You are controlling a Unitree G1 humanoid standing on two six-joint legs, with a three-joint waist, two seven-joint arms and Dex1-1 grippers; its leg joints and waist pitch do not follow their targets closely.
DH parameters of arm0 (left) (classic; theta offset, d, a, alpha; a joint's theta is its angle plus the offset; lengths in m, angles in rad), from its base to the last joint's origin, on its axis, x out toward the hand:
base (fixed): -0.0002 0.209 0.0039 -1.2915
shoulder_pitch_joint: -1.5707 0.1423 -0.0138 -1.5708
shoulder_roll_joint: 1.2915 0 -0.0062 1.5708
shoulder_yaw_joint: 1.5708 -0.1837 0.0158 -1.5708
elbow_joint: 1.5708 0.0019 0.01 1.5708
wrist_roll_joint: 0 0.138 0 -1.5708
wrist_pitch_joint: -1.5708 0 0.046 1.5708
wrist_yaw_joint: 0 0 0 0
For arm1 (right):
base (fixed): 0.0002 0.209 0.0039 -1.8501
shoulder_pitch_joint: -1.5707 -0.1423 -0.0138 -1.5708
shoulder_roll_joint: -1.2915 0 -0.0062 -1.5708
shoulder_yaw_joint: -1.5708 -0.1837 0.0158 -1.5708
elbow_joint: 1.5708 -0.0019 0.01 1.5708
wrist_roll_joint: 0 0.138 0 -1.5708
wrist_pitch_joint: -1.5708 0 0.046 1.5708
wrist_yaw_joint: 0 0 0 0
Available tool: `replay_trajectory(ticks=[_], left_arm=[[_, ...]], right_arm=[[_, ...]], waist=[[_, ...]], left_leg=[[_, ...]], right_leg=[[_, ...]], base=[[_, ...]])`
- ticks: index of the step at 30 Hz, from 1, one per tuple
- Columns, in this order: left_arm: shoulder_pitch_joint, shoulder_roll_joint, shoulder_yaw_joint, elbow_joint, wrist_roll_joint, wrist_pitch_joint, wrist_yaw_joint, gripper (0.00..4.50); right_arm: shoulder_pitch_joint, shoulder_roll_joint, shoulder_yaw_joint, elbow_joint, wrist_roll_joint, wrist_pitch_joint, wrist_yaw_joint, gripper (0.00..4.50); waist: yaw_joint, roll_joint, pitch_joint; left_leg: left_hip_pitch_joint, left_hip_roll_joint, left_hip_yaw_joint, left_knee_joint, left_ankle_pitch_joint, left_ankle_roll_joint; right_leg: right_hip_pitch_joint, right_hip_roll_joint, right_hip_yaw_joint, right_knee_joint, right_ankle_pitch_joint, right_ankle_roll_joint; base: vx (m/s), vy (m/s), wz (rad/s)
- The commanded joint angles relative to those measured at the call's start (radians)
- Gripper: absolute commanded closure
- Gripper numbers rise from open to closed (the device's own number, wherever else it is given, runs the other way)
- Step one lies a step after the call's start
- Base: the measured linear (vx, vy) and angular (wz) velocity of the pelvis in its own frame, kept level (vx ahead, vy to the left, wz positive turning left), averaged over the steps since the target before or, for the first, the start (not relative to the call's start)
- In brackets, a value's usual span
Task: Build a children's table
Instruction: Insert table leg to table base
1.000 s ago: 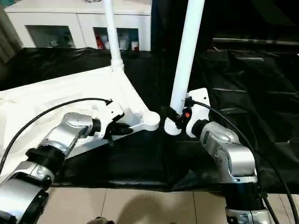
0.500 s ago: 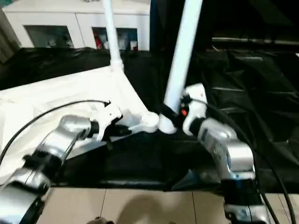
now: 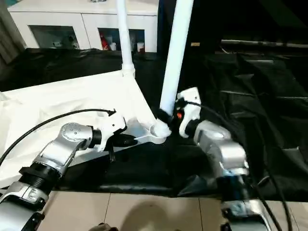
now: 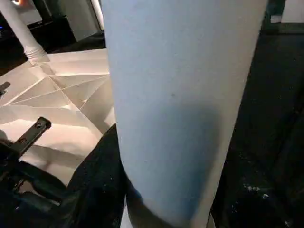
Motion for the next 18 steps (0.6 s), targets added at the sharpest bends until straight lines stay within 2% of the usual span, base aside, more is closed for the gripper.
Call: replay_trajectory(ticks=[1, 5, 6, 8, 14, 18], left_arm=[[0.009, -0.008, -0.003, -0.010, -0.027, -0.028, -0.009, 4.50], [0.004, -0.008, -0.002, -0.003, -0.027, -0.029, -0.005, 4.50], [-0.002, -0.009, -0.002, 0.005, -0.026, -0.032, -0.005, 4.50], [-0.008, -0.009, -0.002, 0.014, -0.023, -0.035, -0.002, 4.50], [-0.015, -0.009, -0.001, 0.026, -0.020, -0.039, 0.001, 4.50], [-0.022, -0.008, 0.000, 0.036, -0.018, -0.043, 0.003, 4.50]], right_arm=[[-0.018, 0.002, 0.015, 0.025, -0.012, -0.022, 0.013, 2.59], [-0.036, 0.011, 0.019, 0.088, -0.025, -0.058, 0.022, 2.59], [-0.050, 0.020, 0.012, 0.123, -0.023, -0.063, 0.026, 2.59], [-0.065, 0.024, 0.017, 0.165, -0.034, -0.078, 0.038, 2.59], [-0.077, 0.017, 0.039, 0.222, -0.049, -0.089, 0.066, 2.59], [-0.081, 0.022, 0.026, 0.255, -0.051, -0.115, 0.060, 2.59]], waist=[[0.001, -0.026, -0.071], [0.000, -0.026, -0.071], [-0.001, -0.029, -0.070], [-0.001, -0.028, -0.070], [-0.002, -0.031, -0.069], [-0.001, -0.033, -0.069]], left_leg=[[0.016, 0.023, -0.005, -0.068, -0.161, 0.025], [0.016, 0.022, -0.003, -0.067, -0.157, 0.031], [0.016, 0.022, -0.003, -0.067, -0.161, 0.032], [0.016, 0.022, -0.003, -0.067, -0.165, 0.032], [0.017, 0.023, -0.004, -0.068, -0.173, 0.029], [0.018, 0.023, -0.004, -0.069, -0.184, 0.026]], right_leg=[[0.045, -0.066, 0.043, -0.075, -0.244, -0.172], [0.045, -0.065, 0.043, -0.073, -0.225, -0.182], [0.045, -0.066, 0.043, -0.074, -0.237, -0.185], [0.044, -0.066, 0.042, -0.076, -0.248, -0.187], [0.046, -0.066, 0.042, -0.075, -0.251, -0.182], [0.043, -0.067, 0.042, -0.079, -0.278, -0.175]], base=[[0.000, 0.000, 0.00], [0.000, 0.000, 0.00], [0.000, 0.000, 0.00], [0.000, 0.000, 0.00], [0.000, 0.000, 0.00], [0.000, 0.000, 0.00]])
